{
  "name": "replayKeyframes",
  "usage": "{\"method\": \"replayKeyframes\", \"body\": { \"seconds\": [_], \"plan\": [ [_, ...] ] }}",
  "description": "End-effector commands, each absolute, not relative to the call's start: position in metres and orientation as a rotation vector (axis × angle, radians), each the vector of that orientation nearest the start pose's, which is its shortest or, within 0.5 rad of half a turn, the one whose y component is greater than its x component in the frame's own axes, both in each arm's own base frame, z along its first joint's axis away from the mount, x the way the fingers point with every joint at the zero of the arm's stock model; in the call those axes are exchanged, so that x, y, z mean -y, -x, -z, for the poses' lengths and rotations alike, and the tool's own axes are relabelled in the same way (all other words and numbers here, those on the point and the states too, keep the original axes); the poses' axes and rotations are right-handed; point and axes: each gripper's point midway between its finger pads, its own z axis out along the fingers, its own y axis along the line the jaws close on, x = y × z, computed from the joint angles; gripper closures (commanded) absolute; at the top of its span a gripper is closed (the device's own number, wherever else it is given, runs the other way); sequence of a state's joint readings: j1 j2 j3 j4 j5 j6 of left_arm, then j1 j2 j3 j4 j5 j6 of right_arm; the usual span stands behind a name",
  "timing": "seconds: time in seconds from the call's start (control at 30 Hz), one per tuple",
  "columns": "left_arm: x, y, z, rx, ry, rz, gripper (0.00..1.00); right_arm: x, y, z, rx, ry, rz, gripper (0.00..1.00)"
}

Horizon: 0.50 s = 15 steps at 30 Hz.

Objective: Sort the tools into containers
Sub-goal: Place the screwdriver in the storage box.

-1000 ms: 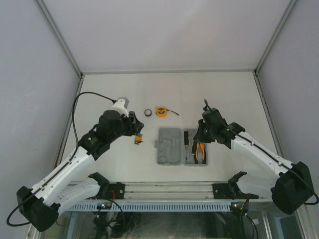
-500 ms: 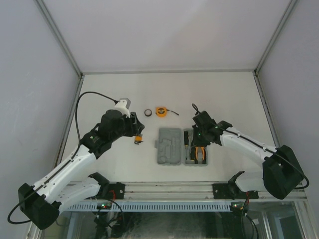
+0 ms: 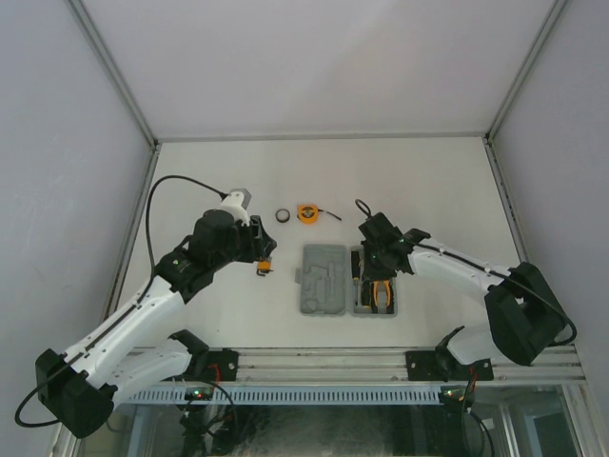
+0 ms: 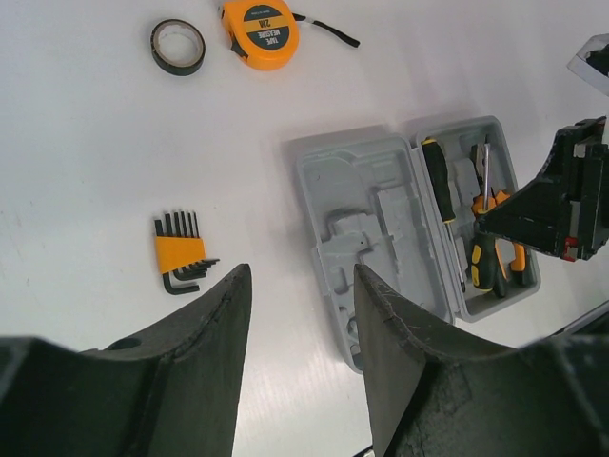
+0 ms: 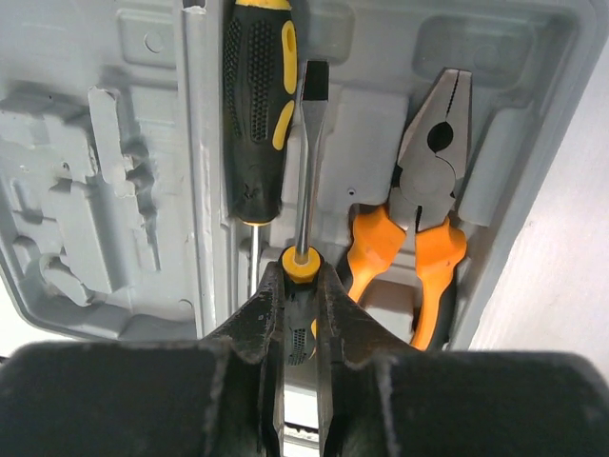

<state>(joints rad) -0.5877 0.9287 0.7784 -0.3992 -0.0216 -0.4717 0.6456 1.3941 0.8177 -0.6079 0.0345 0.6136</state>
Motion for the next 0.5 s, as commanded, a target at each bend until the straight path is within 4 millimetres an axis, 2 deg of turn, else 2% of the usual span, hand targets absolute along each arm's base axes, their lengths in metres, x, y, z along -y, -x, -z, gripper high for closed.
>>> {"method": "replayKeyframes", "body": {
  "seconds": [0.0, 0.23, 0.47],
  "plan": [
    [0.188, -0.251, -0.204, -2.128, -0.104, 0.639, 0.49, -0.193, -0.226, -0.059, -2.732, 0.049, -0.294, 1.0],
    [0.188, -0.252, -0.207, -2.117, -0.103, 0.642, 0.49, -0.189, -0.218, -0.05, -2.785, 0.098, -0.212, 1.0],
    [0.188, -0.253, -0.206, -2.119, -0.108, 0.636, 0.49, -0.186, -0.216, -0.044, -2.819, 0.093, -0.164, 0.92]
  ]
}}
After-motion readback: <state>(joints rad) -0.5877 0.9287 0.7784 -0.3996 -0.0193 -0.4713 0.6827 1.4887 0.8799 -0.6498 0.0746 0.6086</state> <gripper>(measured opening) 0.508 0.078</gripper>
